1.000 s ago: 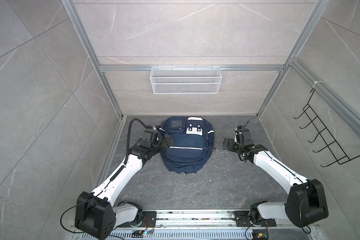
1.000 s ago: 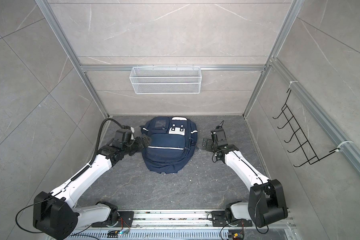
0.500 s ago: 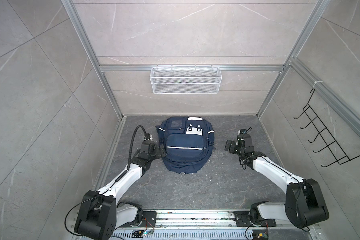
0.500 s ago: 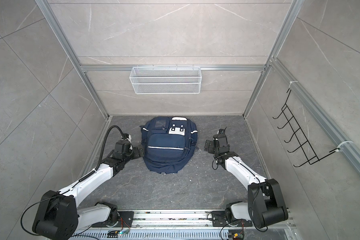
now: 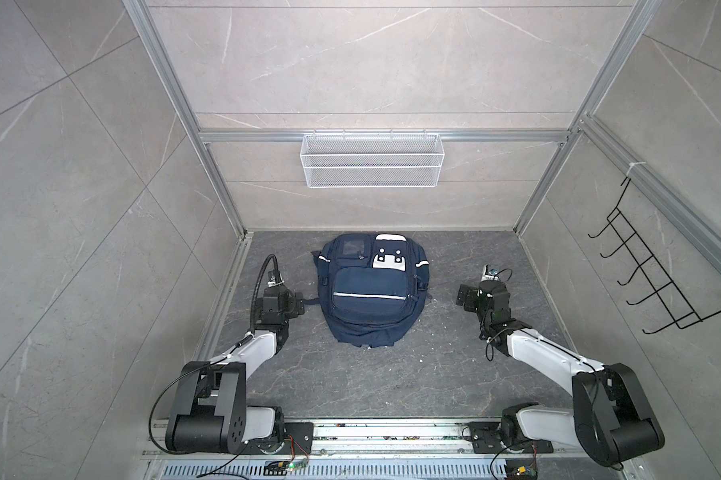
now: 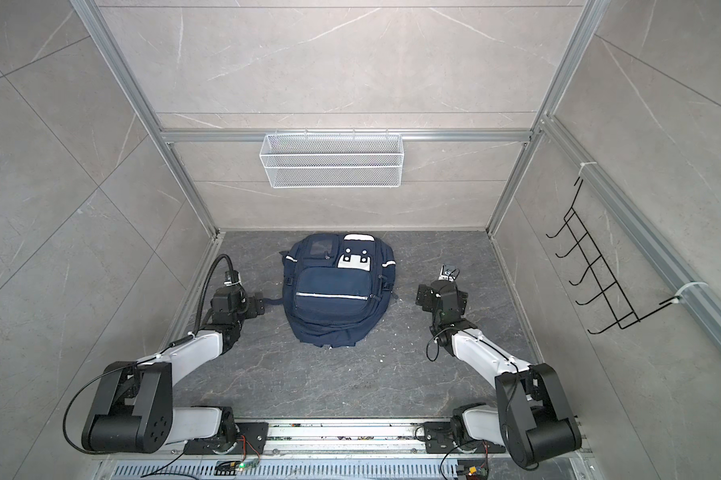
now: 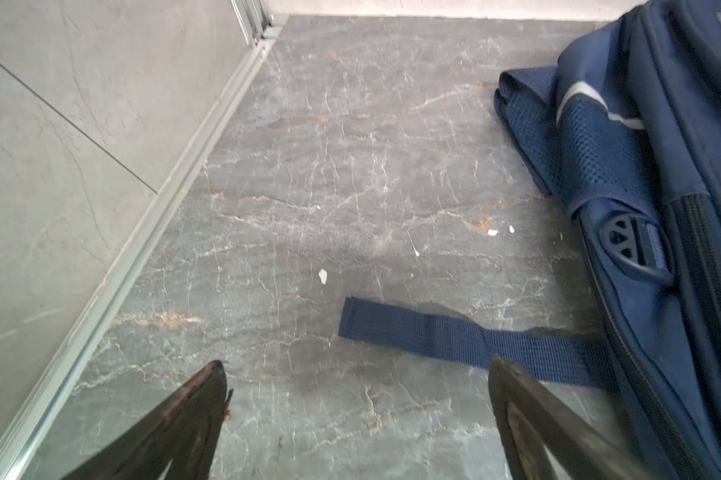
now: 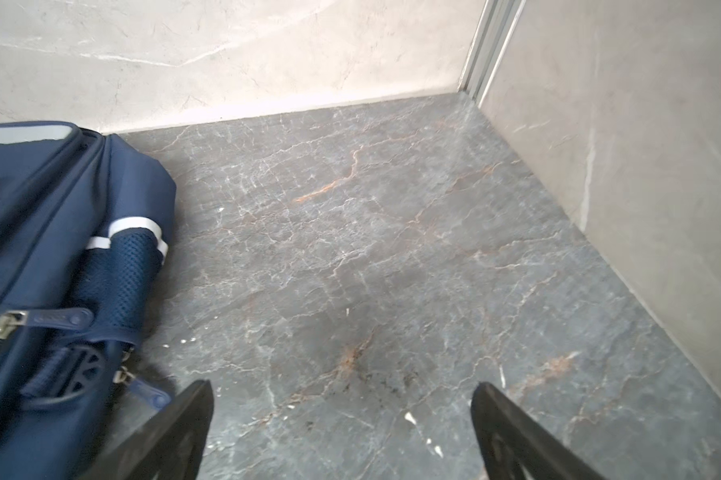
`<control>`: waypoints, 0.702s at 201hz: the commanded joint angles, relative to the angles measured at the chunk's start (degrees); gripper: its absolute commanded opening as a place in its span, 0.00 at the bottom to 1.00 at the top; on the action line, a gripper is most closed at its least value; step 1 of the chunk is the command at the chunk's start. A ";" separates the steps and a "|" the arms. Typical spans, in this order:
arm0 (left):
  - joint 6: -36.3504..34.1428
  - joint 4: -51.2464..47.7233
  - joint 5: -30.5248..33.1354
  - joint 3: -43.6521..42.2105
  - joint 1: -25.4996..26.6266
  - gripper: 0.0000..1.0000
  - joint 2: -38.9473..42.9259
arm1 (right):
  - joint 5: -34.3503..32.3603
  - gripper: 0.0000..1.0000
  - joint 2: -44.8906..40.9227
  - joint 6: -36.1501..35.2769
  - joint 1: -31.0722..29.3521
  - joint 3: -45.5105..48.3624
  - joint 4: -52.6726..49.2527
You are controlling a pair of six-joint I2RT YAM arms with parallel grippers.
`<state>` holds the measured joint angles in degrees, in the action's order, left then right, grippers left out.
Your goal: Pack the student bag
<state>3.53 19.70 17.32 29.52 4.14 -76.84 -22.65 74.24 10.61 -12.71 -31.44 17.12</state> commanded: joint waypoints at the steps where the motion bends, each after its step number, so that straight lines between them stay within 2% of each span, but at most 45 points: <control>1: -2.32 12.36 -3.78 -3.89 -2.46 1.00 -1.58 | -2.99 0.98 -1.44 -4.38 0.20 2.09 6.32; 32: -4.29 19.89 -10.03 -6.08 -4.35 1.00 -4.35 | -2.96 0.98 -0.80 -5.97 0.16 3.87 10.79; 53: -3.00 35.29 -16.62 -11.08 -7.99 0.99 -10.10 | -3.62 0.98 0.16 -7.20 0.16 4.57 12.62; 63: -2.74 32.00 -18.94 -11.46 -9.01 0.99 -7.91 | -3.78 0.98 0.50 -8.07 0.21 5.12 14.36; 80: -2.88 30.25 -19.79 -9.55 -9.22 0.99 -9.06 | -4.54 0.98 1.48 -9.53 0.27 7.11 19.08; 87: -3.50 26.33 -20.70 -8.18 -9.13 0.99 -8.57 | -5.02 0.98 2.30 -10.05 0.19 8.77 23.09; 123: -3.38 27.20 -20.35 -8.47 -9.06 1.00 -8.68 | -5.87 0.99 10.52 -10.41 0.91 15.78 44.80; 141: -3.41 27.29 -20.39 -8.45 -9.02 1.00 -8.68 | -1.46 0.98 8.78 -8.65 2.50 14.22 37.55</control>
<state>1.34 44.23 -1.67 20.03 -4.91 -85.86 -26.89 83.70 1.85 -11.90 -16.43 49.65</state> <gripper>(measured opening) 0.996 0.987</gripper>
